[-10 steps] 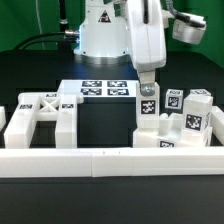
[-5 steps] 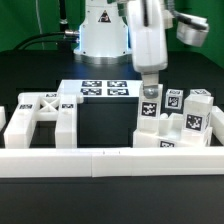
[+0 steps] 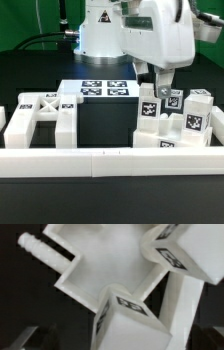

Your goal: Assemble chair

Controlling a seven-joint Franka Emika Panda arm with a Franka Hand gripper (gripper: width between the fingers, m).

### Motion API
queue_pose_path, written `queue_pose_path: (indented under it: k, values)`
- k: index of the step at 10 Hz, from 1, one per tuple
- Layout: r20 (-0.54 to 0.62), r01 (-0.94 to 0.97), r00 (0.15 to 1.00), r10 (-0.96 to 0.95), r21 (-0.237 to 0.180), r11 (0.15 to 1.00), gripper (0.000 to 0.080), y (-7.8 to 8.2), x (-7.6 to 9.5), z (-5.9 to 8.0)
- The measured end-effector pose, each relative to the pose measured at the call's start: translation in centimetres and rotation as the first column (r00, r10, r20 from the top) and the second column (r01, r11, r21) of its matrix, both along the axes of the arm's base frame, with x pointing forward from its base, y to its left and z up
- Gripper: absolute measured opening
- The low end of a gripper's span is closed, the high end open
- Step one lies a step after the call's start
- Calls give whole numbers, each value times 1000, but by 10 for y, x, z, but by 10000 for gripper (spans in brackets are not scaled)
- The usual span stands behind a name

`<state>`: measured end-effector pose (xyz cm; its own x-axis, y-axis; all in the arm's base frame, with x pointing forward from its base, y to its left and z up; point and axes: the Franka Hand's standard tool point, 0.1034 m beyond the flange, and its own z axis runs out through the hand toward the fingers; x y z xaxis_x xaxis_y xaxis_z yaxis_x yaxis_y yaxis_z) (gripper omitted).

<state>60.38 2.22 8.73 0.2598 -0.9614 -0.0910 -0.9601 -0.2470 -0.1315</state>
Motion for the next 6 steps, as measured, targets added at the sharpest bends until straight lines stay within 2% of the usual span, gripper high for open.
queue_pose_path:
  k: [2,6]
  values:
    - [1,-261,965,261,-57,964,649,-2,0,-2]
    - [-5,-599,798,602,-112,793,649,0,-1,-5]
